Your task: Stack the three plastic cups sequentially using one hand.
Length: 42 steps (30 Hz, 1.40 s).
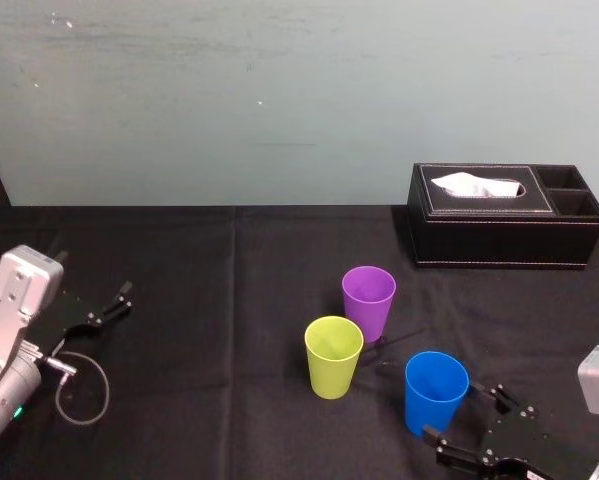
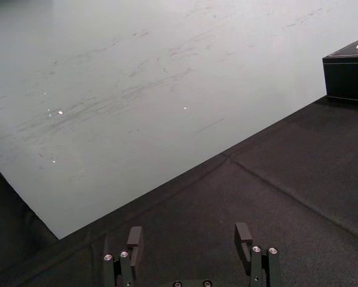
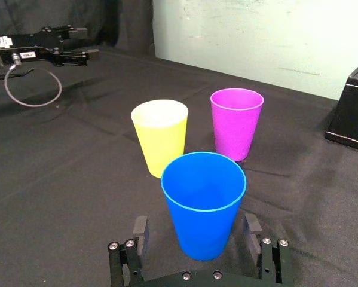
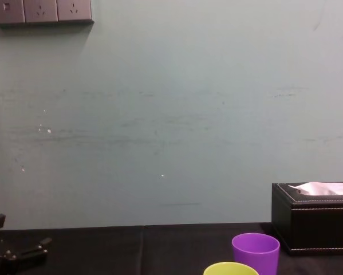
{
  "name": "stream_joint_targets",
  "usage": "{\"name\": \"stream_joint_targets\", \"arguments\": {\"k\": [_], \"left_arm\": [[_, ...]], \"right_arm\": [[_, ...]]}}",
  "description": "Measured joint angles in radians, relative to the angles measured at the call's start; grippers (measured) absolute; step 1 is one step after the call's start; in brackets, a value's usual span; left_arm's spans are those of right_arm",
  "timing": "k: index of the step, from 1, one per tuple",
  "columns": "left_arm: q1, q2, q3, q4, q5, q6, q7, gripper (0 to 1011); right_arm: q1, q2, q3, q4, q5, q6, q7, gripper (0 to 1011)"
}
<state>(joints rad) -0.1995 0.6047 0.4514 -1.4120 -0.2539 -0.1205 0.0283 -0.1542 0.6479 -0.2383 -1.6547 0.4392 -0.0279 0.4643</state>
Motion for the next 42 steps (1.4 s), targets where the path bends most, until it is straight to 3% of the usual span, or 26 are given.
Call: {"name": "stream_joint_targets", "arguments": {"k": [22, 42], "left_arm": [[0.000, 0.000, 0.000, 0.000, 0.000, 0.000, 0.000, 1000], [0.000, 0.000, 0.000, 0.000, 0.000, 0.000, 0.000, 1000]], "right_arm": [[0.059, -0.068, -0.012, 0.036, -0.038, 0.060, -0.038, 1003], [0.090, -0.098, -0.021, 0.063, -0.047, 0.075, -0.041, 1003]]}}
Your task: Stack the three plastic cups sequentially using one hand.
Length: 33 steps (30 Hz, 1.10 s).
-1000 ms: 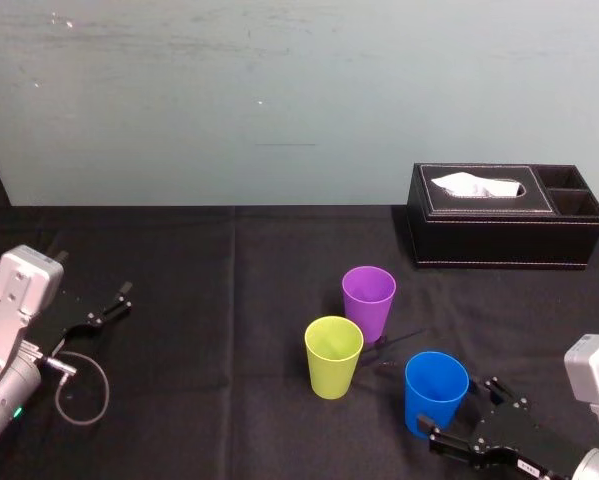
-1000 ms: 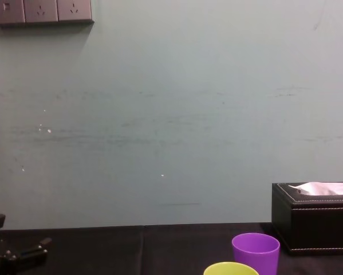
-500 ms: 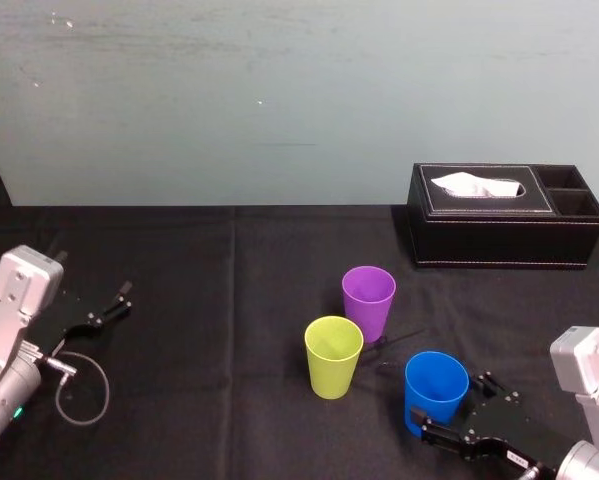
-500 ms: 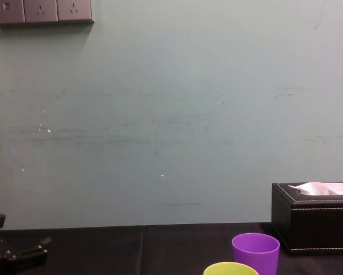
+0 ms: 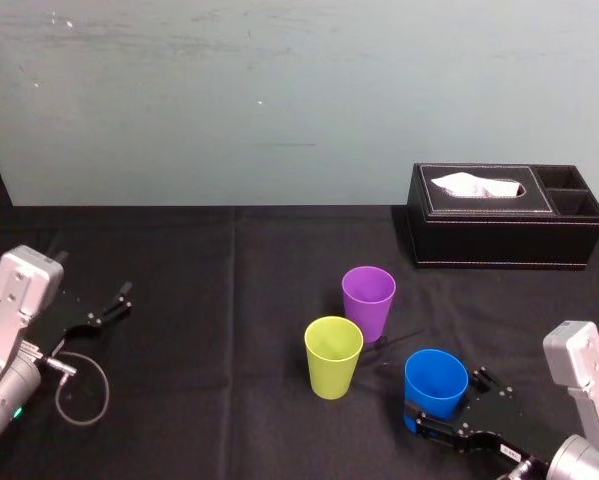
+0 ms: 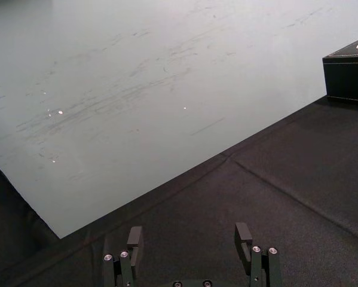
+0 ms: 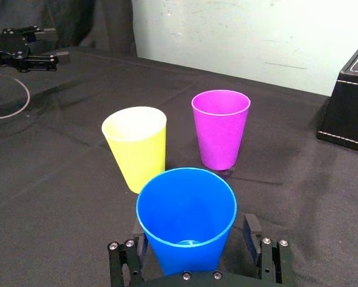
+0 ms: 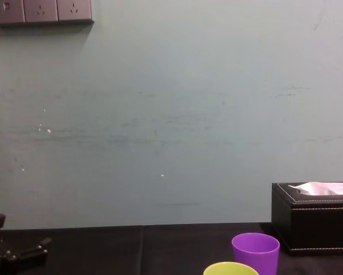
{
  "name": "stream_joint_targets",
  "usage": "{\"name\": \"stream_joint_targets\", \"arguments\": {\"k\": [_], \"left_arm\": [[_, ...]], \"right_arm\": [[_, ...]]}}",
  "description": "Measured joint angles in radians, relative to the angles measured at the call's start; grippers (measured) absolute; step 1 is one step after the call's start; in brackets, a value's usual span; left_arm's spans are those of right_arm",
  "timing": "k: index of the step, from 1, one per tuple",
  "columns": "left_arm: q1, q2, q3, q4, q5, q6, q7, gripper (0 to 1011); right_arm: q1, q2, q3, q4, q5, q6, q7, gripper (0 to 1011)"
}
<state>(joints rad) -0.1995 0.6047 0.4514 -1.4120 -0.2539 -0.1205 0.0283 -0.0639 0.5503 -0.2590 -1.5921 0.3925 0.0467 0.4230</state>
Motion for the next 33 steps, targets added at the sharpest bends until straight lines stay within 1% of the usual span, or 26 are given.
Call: {"name": "stream_joint_targets", "arguments": {"k": [15, 33], "left_arm": [[0.000, 0.000, 0.000, 0.000, 0.000, 0.000, 0.000, 1000], [0.000, 0.000, 0.000, 0.000, 0.000, 0.000, 0.000, 1000]], "right_arm": [[0.010, -0.010, -0.007, 0.010, -0.006, 0.000, 0.002, 1003], [0.029, -0.035, -0.019, 0.034, -0.015, -0.015, -0.002, 1003]]}}
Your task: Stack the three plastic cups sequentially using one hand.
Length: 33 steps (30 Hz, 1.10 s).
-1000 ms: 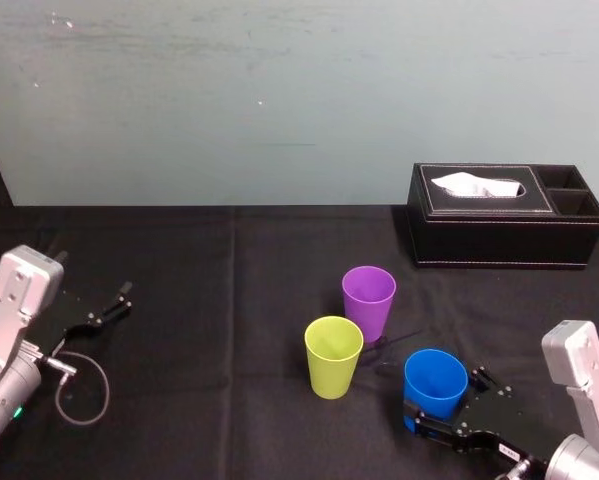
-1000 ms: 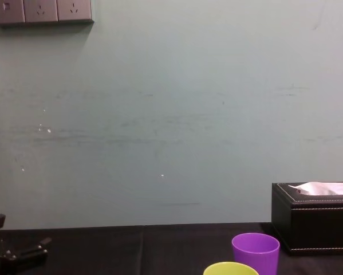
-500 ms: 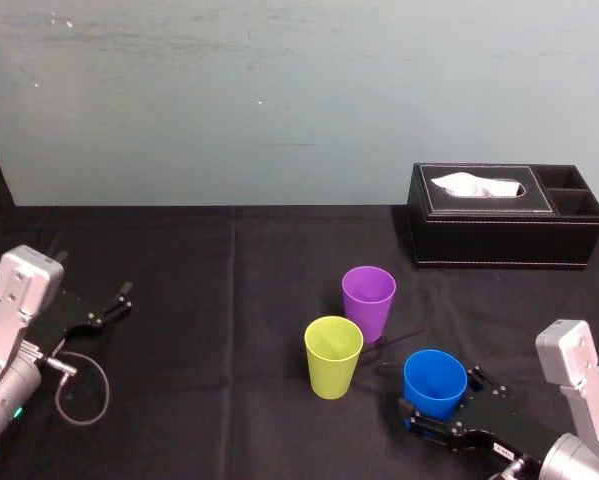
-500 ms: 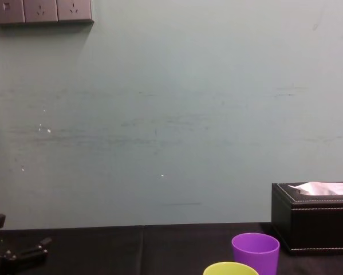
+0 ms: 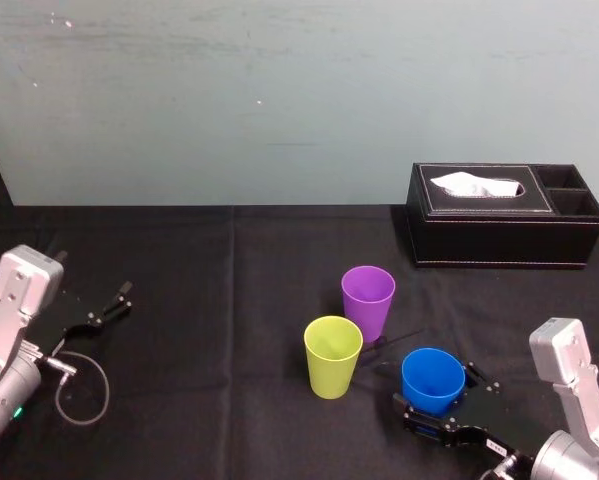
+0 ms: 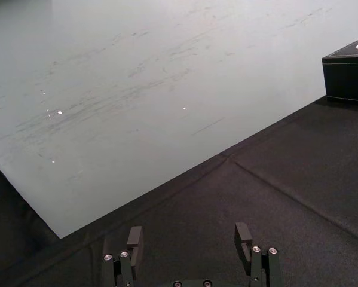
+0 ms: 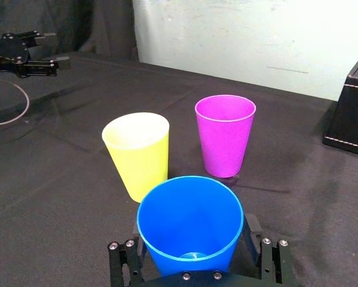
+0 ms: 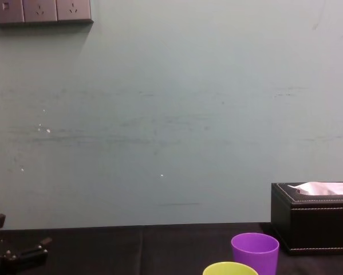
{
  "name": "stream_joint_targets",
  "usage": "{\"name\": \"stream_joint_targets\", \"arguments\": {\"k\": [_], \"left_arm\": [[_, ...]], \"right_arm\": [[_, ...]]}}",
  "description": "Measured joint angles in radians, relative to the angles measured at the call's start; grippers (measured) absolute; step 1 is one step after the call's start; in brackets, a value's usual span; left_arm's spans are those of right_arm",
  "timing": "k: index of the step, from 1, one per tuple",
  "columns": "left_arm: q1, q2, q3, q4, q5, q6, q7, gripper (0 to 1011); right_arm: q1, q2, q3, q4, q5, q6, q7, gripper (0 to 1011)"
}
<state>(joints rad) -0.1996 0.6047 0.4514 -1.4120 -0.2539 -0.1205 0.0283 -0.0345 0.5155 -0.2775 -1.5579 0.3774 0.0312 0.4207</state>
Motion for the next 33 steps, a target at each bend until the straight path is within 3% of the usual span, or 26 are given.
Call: {"name": "stream_joint_targets", "arguments": {"k": [8, 21, 33], "left_arm": [[0.000, 0.000, 0.000, 0.000, 0.000, 0.000, 0.000, 1000], [0.000, 0.000, 0.000, 0.000, 0.000, 0.000, 0.000, 1000], [0.000, 0.000, 0.000, 0.000, 0.000, 0.000, 0.000, 1000]], "right_arm": [[-0.001, 0.001, 0.000, -0.001, 0.001, 0.001, 0.000, 1003], [-0.002, 0.002, 0.001, -0.002, 0.001, 0.002, 0.000, 738], [0.001, 0.007, 0.026, -0.044, 0.015, -0.006, 0.000, 726]]}}
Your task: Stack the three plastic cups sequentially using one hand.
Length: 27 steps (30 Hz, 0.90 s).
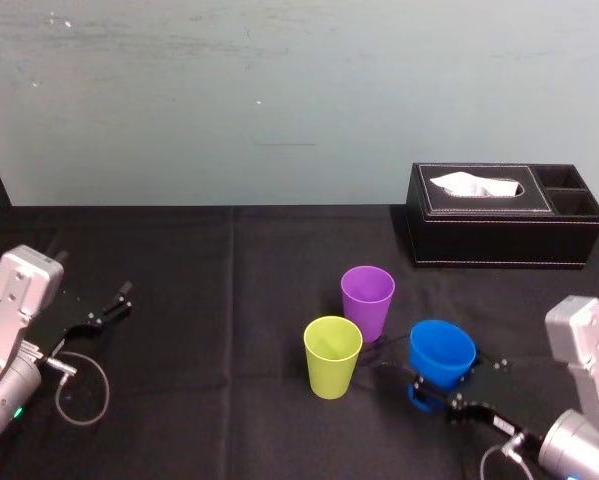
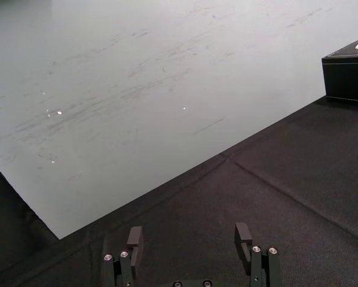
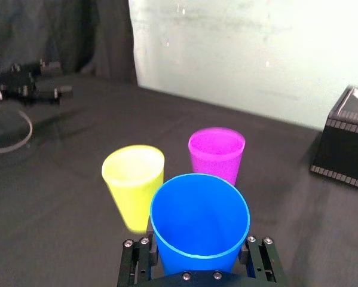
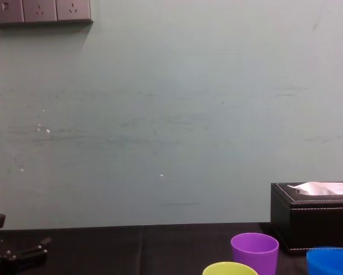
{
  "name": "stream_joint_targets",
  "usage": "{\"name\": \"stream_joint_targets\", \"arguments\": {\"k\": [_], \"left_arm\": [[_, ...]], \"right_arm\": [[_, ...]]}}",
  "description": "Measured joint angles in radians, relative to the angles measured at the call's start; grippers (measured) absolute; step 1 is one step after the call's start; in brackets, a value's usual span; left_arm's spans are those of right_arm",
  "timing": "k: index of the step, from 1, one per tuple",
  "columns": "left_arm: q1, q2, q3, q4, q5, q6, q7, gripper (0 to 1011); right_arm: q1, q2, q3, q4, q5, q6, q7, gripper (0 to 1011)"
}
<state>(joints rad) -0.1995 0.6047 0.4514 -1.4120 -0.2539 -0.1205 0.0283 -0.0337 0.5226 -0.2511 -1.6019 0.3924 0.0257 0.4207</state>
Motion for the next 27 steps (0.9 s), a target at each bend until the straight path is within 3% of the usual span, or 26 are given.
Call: {"name": "stream_joint_targets", "arguments": {"k": [7, 14, 21, 27], "left_arm": [[0.000, 0.000, 0.000, 0.000, 0.000, 0.000, 0.000, 1000], [0.000, 0.000, 0.000, 0.000, 0.000, 0.000, 0.000, 1000], [0.000, 0.000, 0.000, 0.000, 0.000, 0.000, 0.000, 1000], [0.000, 0.000, 0.000, 0.000, 0.000, 0.000, 0.000, 1000]], "right_arm": [[0.052, 0.010, 0.009, -0.032, 0.029, 0.033, 0.018, 726], [0.138, 0.001, -0.025, -0.036, 0.031, 0.082, 0.020, 726], [0.243, -0.038, -0.072, 0.003, 0.023, 0.132, 0.001, 726], [0.311, -0.072, -0.100, 0.059, 0.009, 0.144, -0.013, 726]]}}
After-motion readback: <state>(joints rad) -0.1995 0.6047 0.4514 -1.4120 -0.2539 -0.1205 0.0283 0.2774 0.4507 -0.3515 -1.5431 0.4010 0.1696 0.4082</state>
